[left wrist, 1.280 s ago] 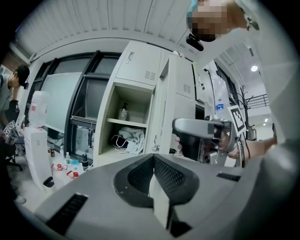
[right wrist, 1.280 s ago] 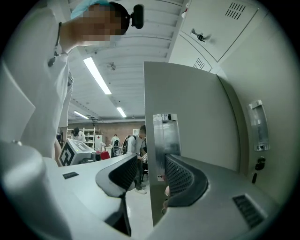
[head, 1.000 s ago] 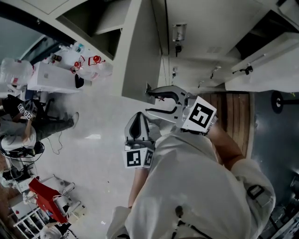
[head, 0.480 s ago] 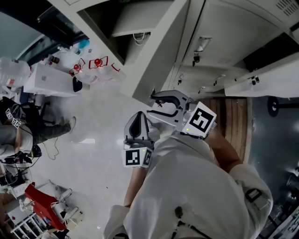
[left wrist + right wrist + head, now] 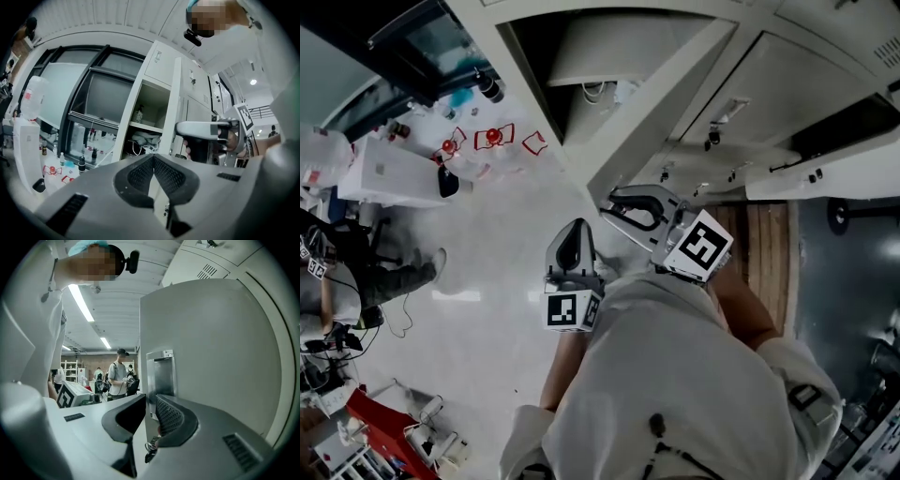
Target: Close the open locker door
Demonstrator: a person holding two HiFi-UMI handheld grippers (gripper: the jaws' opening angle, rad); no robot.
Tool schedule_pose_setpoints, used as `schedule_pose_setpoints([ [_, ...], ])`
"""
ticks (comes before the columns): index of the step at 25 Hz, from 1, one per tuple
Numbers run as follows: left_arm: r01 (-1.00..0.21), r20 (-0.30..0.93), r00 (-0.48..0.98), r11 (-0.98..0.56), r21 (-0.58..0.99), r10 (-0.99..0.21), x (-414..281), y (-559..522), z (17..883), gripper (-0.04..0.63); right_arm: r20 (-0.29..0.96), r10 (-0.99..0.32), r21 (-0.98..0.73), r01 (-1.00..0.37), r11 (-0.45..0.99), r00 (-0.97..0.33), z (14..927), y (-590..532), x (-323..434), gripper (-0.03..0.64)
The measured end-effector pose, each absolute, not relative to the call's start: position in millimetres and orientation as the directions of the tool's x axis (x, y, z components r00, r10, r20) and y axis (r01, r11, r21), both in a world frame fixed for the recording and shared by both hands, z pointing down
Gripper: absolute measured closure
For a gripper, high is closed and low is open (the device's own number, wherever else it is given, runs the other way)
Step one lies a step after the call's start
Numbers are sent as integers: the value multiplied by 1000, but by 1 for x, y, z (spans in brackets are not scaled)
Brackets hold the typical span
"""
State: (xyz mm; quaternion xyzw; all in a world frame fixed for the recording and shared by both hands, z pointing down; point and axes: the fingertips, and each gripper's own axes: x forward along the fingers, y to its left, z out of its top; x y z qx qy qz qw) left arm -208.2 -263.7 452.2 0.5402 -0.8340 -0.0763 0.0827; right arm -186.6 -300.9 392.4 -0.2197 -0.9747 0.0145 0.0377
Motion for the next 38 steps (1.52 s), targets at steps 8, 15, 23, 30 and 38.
schedule_pose_setpoints([
  [8,-905,38,-358,357,231,-933,-254,-258,453,588,73,253,-86,246,965,-965,395,-308,-236,543],
  [15,-924,34,-298,297,239,-954,-289,-249,455,588,82,87,-86,80,993,-993,394,-317,-273,543],
  [23,-947,27,-220,220,234,-975,-320,-249,456,588,82,-83,-93,-91,992,-993,394,-331,-303,543],
  [30,-952,23,-191,191,239,-981,-340,-252,458,588,78,-197,-122,-205,971,-977,395,-348,-327,543],
  [38,-950,28,-184,185,250,-983,-361,-251,467,588,84,-279,-120,-288,950,-957,396,-363,-346,543],
])
